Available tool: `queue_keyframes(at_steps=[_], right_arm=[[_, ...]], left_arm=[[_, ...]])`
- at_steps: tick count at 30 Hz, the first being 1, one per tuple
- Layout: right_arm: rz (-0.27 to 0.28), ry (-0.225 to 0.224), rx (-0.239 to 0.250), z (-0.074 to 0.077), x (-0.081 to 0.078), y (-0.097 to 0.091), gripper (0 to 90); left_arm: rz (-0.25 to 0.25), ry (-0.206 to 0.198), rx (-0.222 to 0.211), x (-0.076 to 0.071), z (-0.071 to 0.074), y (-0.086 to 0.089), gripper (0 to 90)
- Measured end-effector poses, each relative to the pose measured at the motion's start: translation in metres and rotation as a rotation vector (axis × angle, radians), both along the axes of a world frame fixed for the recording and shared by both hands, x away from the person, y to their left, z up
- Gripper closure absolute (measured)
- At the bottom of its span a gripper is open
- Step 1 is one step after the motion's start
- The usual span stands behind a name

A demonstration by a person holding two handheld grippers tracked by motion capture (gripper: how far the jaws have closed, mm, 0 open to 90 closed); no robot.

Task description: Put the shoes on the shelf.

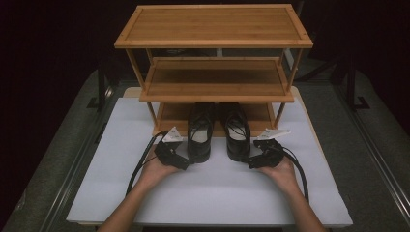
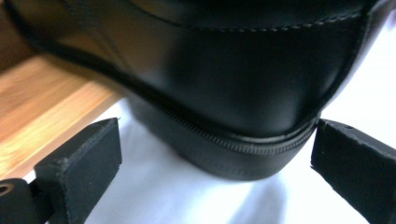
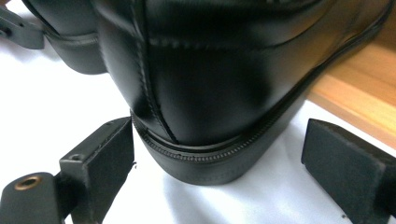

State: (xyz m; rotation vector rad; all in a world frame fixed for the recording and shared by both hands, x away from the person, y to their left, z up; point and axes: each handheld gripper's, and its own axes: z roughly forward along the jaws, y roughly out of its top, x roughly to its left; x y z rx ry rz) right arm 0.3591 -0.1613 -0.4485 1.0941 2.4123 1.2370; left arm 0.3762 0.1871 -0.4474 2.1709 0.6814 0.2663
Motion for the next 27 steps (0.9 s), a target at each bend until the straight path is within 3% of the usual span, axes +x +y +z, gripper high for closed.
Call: queue_keyframes(at_steps=[4, 6, 8, 19, 23, 27], right_arm=[[0.023, 0.017, -0.006, -0.007, 0.004, 0.008, 8.1], [0.018, 0.017, -0.033, -0.009, 0.004, 0.013, 7.1], [0.022, 0.017, -0.028, -0.009, 0.005, 0.015, 7.1], [0.026, 0.019, -0.025, -0.009, 0.005, 0.031, 7.2], [0.014, 0.016, -0.034, -0.009, 0.004, 0.035, 6.2], [-0.012, 0.019, -0.035, -0.009, 0.003, 0.037, 6.9]], left_arm=[[-0.013, -0.004, -0.003, 0.001, -0.003, -0.005, 1.4], [-0.018, -0.001, 0.007, 0.001, -0.005, -0.009, 1.4], [-0.019, -0.01, 0.024, 0.001, -0.005, -0.011, 1.2], [0.0, -0.002, 0.004, 0.003, -0.005, -0.021, 1.3], [-0.015, -0.005, 0.018, 0.002, -0.005, -0.032, 1.6], [0.002, -0.014, 0.035, 0.003, -0.005, -0.035, 1.7]])
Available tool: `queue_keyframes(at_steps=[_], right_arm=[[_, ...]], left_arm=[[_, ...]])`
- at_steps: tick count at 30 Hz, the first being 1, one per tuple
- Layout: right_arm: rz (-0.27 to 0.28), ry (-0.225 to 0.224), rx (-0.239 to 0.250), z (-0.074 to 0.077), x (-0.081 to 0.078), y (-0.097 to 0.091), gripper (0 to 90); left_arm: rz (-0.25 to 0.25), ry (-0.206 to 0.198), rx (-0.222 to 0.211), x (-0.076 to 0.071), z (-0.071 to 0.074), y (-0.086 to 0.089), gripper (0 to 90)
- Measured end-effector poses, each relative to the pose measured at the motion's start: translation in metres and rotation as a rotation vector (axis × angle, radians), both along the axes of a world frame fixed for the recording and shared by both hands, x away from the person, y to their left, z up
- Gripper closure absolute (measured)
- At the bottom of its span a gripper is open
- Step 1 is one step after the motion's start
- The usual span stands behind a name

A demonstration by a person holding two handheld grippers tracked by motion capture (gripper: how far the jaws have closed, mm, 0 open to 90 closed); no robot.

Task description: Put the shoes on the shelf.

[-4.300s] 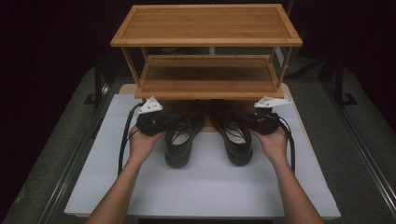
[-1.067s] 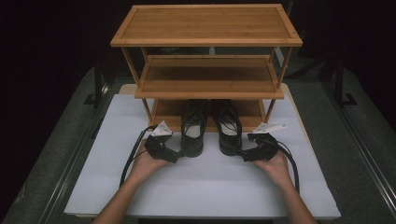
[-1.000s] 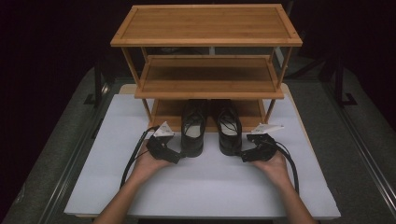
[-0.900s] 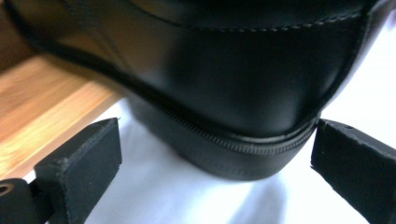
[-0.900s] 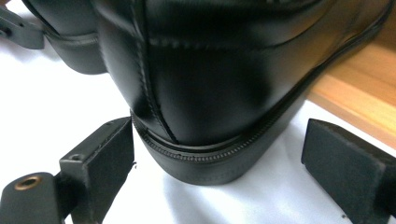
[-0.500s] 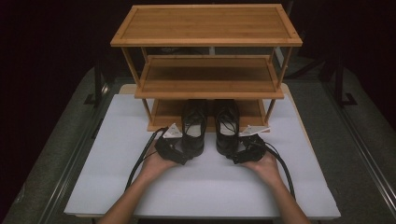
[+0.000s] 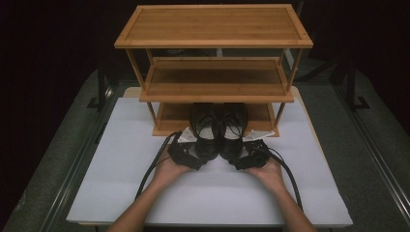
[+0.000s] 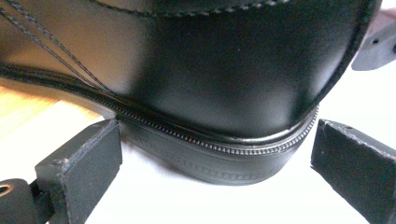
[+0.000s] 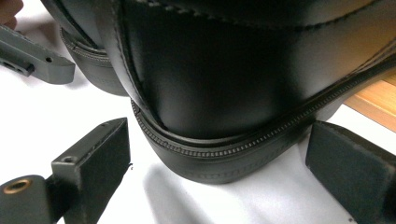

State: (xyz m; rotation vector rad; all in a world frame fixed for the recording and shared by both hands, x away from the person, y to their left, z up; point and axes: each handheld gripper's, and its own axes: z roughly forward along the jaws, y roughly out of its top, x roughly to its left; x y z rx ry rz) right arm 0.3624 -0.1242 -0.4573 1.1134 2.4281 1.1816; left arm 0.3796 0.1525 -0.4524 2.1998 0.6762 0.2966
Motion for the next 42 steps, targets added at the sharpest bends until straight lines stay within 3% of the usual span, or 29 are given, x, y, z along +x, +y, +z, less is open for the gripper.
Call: queue_keyframes(at_steps=[11, 16, 22, 33, 42], right_arm=[[-0.025, -0.006, -0.005, 0.002, -0.002, 0.001, 11.3], [-0.026, -0.012, 0.02, 0.009, -0.001, -0.001, 11.5], [-0.021, -0.009, 0.063, 0.019, 0.003, -0.005, 11.5], [0.001, 0.004, 0.075, 0.026, 0.027, -0.002, 11.4], [-0.009, -0.018, 0.083, 0.024, 0.047, 0.002, 11.3]], left_arm=[[0.009, -0.003, -0.009, 0.001, 0.001, -0.001, 4.1], [0.022, 0.011, -0.073, 0.002, 0.008, 0.002, 4.4], [0.016, 0.011, -0.098, 0.006, 0.018, 0.003, 4.6], [0.025, 0.03, -0.149, 0.027, 0.016, 0.012, 4.7], [0.044, 0.016, -0.118, 0.048, 0.019, 0.013, 4.5]])
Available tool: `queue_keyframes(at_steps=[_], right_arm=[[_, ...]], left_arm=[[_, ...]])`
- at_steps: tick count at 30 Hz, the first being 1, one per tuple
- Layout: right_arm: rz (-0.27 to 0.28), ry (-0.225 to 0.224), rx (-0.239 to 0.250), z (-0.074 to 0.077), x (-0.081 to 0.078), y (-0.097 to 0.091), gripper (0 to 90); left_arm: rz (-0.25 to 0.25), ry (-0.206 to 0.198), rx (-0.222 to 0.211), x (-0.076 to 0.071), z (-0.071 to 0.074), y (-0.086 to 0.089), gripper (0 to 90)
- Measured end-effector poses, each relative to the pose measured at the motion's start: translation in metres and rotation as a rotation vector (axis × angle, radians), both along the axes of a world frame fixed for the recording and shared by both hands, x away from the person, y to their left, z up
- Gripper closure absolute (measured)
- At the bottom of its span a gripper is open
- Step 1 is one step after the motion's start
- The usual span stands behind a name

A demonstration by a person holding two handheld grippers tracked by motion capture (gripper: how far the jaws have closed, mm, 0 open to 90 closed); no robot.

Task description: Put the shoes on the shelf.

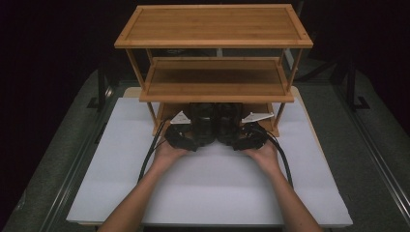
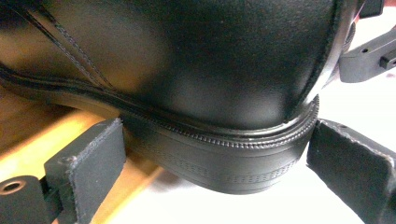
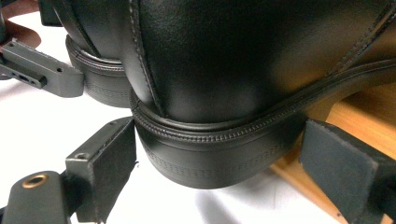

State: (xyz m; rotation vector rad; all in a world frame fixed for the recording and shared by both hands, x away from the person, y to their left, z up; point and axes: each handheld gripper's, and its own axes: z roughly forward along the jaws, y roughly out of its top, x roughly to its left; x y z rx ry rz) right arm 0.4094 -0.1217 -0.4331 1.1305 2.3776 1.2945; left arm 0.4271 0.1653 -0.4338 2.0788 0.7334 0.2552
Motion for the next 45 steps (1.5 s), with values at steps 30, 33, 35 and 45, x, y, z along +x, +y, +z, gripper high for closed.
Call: queue_keyframes(at_steps=[30, 33, 35, 45], right_arm=[[-0.1, -0.037, -0.049, -0.013, 0.041, 0.01, 10.9], [-0.111, -0.039, -0.058, -0.014, 0.045, 0.01, 11.0], [-0.116, -0.037, -0.064, -0.015, 0.046, 0.011, 11.0], [-0.128, 0.004, -0.05, -0.022, 0.048, 0.009, 11.0]], left_arm=[[0.056, -0.003, 0.045, 0.046, -0.013, -0.008, 4.4], [0.069, -0.007, 0.048, 0.048, -0.015, -0.01, 4.4], [0.067, -0.003, 0.063, 0.049, -0.016, -0.01, 4.4], [0.065, -0.006, 0.081, 0.05, -0.019, -0.012, 4.1]])
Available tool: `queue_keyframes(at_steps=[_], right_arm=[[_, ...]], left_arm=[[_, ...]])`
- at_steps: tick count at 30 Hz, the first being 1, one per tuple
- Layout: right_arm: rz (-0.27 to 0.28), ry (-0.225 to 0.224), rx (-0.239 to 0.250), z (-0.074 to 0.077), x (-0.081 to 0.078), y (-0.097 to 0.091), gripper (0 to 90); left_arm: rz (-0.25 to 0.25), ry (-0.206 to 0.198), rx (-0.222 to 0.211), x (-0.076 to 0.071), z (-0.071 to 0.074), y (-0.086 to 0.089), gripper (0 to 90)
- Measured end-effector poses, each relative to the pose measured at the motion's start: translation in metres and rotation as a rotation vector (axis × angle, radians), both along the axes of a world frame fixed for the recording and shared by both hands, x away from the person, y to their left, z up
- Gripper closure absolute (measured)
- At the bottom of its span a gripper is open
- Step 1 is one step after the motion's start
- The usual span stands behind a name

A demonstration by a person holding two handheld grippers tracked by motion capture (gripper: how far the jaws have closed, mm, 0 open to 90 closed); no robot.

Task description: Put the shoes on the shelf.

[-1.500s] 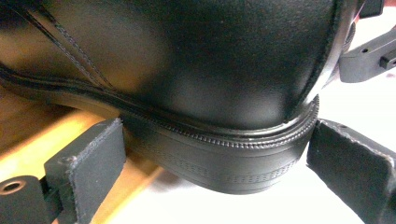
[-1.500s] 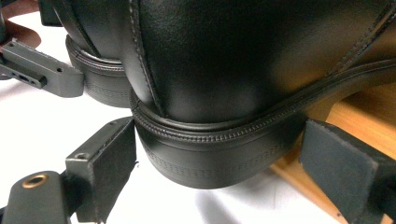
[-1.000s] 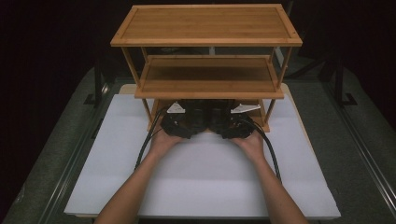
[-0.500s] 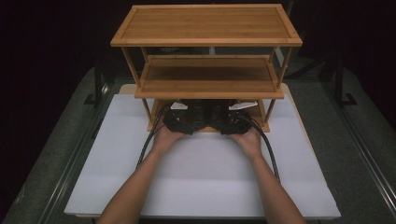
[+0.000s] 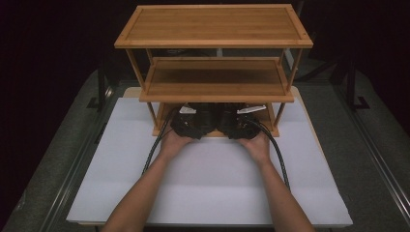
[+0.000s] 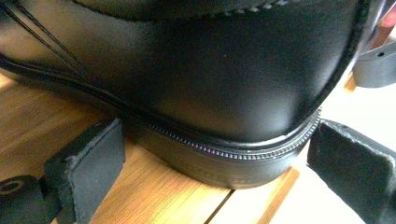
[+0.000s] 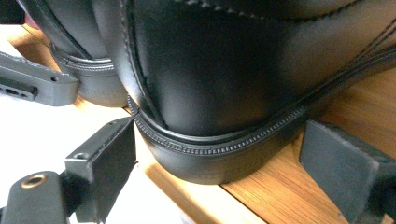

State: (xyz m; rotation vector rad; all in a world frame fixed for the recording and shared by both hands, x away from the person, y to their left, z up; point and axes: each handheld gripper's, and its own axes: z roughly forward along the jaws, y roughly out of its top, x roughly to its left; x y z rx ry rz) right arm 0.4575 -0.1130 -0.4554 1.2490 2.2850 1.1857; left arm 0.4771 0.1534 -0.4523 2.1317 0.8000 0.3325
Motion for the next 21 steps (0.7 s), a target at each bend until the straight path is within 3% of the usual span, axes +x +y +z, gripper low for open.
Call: queue_keyframes(at_steps=[3, 6, 10, 11, 15, 21], right_arm=[[-0.001, 0.003, -0.004, 0.001, 0.0, 0.0, 11.2], [-0.003, 0.001, -0.013, 0.001, -0.003, 0.001, 12.8], [-0.012, 0.004, -0.009, 0.003, -0.007, -0.002, 12.6], [-0.019, 0.023, -0.001, 0.004, -0.009, -0.003, 12.3], [-0.019, 0.004, -0.013, 0.005, -0.014, -0.008, 7.6], [-0.033, 0.012, -0.019, 0.009, -0.02, -0.015, 2.6]], left_arm=[[0.001, 0.007, -0.003, 0.0, 0.0, 0.0, 3.9], [-0.008, -0.003, 0.023, -0.002, 0.003, 0.0, 4.8], [0.0, 0.011, 0.011, -0.006, 0.008, 0.006, 4.7], [0.001, 0.01, 0.01, -0.007, 0.009, 0.008, 4.7], [-0.004, 0.021, 0.014, -0.014, 0.013, 0.014, 4.6], [-0.011, 0.023, 0.032, -0.022, 0.022, 0.023, 4.6]])
